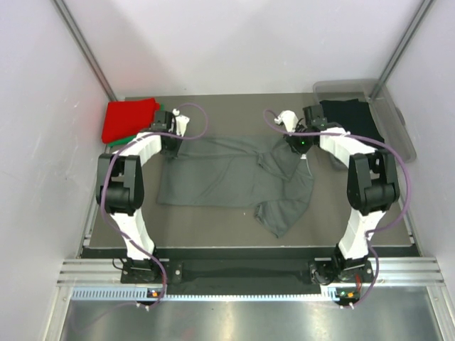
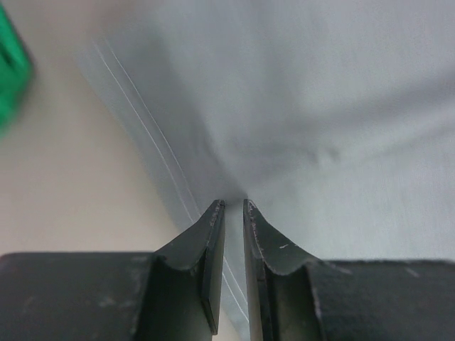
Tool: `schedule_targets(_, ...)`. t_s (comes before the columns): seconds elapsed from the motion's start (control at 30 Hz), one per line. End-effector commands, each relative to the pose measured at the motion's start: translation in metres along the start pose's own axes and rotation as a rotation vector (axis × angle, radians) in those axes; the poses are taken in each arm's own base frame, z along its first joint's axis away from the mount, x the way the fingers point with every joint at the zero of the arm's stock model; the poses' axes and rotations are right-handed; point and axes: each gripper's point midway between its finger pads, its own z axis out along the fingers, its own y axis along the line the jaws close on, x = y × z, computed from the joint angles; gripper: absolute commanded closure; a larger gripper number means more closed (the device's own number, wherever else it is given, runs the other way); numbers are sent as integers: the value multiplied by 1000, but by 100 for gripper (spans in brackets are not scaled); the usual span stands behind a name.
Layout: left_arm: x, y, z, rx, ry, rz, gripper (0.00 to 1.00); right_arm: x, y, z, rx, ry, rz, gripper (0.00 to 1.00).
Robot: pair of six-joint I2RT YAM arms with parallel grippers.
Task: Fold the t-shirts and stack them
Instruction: Fold the tshirt
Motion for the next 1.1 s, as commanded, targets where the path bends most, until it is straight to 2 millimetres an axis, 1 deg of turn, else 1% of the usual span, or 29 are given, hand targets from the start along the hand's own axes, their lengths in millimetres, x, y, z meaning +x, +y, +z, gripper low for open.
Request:
schedule_targets(0.0,-30,16,10,-27,-39,11,78,-27,-58,-8,151,-75,39,74)
schedule_targets(0.03,-42,19,9,-30,-57,15,78,-30,-67,-10,170,-76,33,74)
schedule_targets(0.07,-44,20,12,-25,-54,15,78,-26,-70,-6,173,-64,33,74)
schedule_targets(0.1,-46,20,18,-17,-44,14,78,-24,-74,-6,181,-59,32,75)
schedule_targets(0.17,-45,19,27,2,-24,9,78,-19,-77,-3,183,-47,28,74)
schedule_targets(0.2,-44,14,35,31,-10,7,79,-18,-78,-3,182,-44,30,75)
schedule_targets(0.27,-41,11,43,61,9,-7,79,-14,-76,-3,170,-40,37,75)
schedule_targets(0.3,-41,10,49,70,16,-9,79,-16,-73,-3,157,-53,37,75)
schedule_targets(0.33,-39,9,51,76,29,-21,79,-11,-67,-2,143,-48,44,75)
schedule_targets(0.37,-39,9,53,77,34,-27,79,-14,-65,-5,144,-60,46,75)
schedule_targets(0.4,-37,9,58,78,45,-32,79,-14,-66,-6,150,-71,48,73)
schedule_targets(0.47,-33,10,61,74,64,-38,79,-9,-64,-4,151,-61,59,73)
schedule_targets(0.5,-30,11,63,67,74,-35,79,-7,-68,-4,171,-50,61,71)
schedule_targets(0.6,-23,20,65,30,95,-42,79,-3,-73,1,173,-40,81,68)
schedule_targets(0.63,-24,27,62,23,88,-61,77,-3,-76,0,174,-46,96,68)
schedule_targets(0.67,-26,25,60,49,72,-70,72,-5,-76,-1,166,-51,105,68)
schedule_targets(0.7,-34,27,46,56,29,-79,64,-7,-76,-2,159,-62,111,67)
schedule_targets(0.73,-38,31,36,57,-3,-97,52,-7,-75,-2,155,-65,123,67)
schedule_targets(0.77,-44,32,26,63,-39,-106,44,-10,-75,-5,157,-74,123,67)
schedule_targets(0.8,-56,29,5,99,-102,-121,43,-9,-72,-6,149,-78,129,66)
schedule_targets(0.87,-67,27,-13,103,-152,-140,41,-12,-70,-10,148,-89,129,66)
schedule_targets(0.9,-68,42,-26,78,-177,-195,41,-10,-66,-10,138,-89,132,66)
schedule_targets(0.97,-67,43,-32,84,-174,-224,41,-10,-64,-12,138,-96,135,66)
schedule_targets(1.0,-67,44,-32,92,-167,-232,44,-7,-62,-11,130,-93,141,65)
schedule_targets(1.03,-61,41,-30,108,-137,-253,46,-7,-60,-12,127,-95,142,65)
schedule_targets(1.07,-59,42,-25,117,-119,-267,47,-7,-58,-12,124,-93,144,65)
